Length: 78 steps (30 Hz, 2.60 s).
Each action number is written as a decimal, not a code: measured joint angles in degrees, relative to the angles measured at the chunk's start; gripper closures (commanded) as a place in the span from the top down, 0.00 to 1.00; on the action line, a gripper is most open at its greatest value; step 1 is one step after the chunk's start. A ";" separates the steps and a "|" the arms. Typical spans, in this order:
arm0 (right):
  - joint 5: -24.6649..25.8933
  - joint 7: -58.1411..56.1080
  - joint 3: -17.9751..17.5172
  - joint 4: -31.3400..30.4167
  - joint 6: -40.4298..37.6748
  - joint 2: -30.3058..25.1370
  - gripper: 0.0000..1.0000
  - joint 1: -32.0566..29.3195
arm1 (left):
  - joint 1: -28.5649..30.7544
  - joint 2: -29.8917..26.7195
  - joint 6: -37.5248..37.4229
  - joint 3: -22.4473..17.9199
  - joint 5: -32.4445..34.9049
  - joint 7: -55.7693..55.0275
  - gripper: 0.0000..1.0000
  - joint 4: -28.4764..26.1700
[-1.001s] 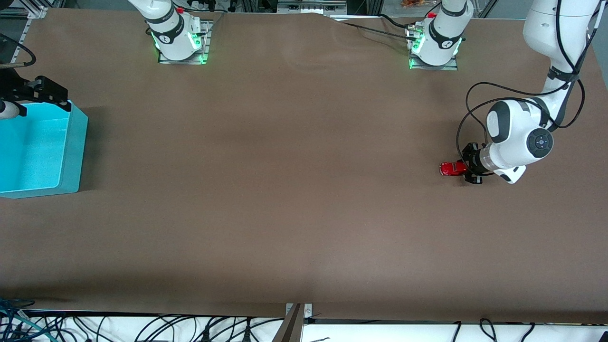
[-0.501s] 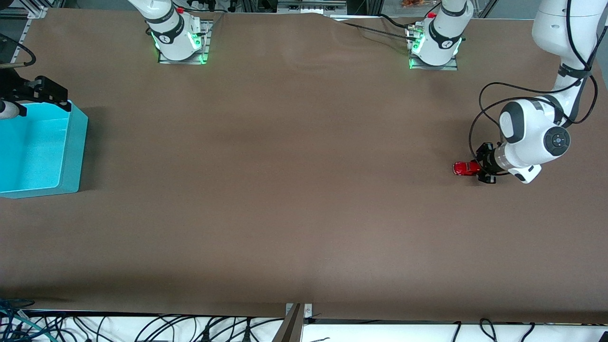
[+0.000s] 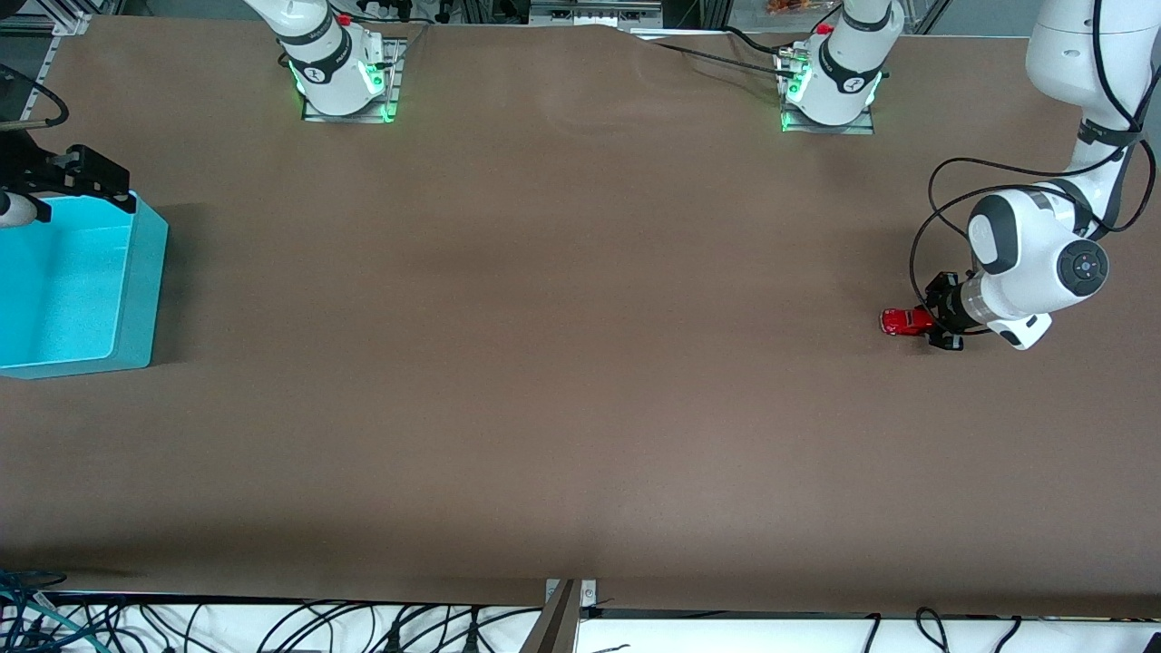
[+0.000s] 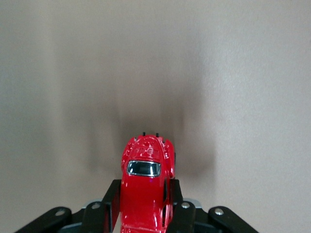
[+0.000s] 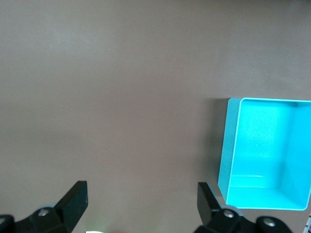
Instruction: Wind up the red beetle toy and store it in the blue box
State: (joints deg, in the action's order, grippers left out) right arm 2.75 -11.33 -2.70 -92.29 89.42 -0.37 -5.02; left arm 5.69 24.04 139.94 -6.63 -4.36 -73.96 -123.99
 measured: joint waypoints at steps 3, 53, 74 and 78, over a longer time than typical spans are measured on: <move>0.00 0.00 0.00 0.00 0.00 0.00 1.00 0.00 | 0.00 0.05 0.00 -0.04 0.03 0.01 0.12 0.07; 0.00 0.00 0.00 0.01 0.00 0.00 1.00 0.00 | 0.00 1.23 0.05 -0.38 0.04 0.08 0.69 1.83; 0.00 0.00 0.01 0.05 0.00 0.00 1.00 -0.01 | -0.06 1.23 -0.04 -0.20 0.04 0.08 0.69 1.83; 0.00 0.00 0.01 0.05 0.00 0.00 1.00 -0.01 | -0.06 1.24 -0.07 -0.15 0.04 0.08 0.69 1.89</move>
State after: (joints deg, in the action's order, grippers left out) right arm 2.75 -11.34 -2.69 -92.23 89.42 -0.36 -5.03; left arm 5.62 25.27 139.87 -6.78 -4.31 -73.89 -122.10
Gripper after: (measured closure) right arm 0.000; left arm 0.304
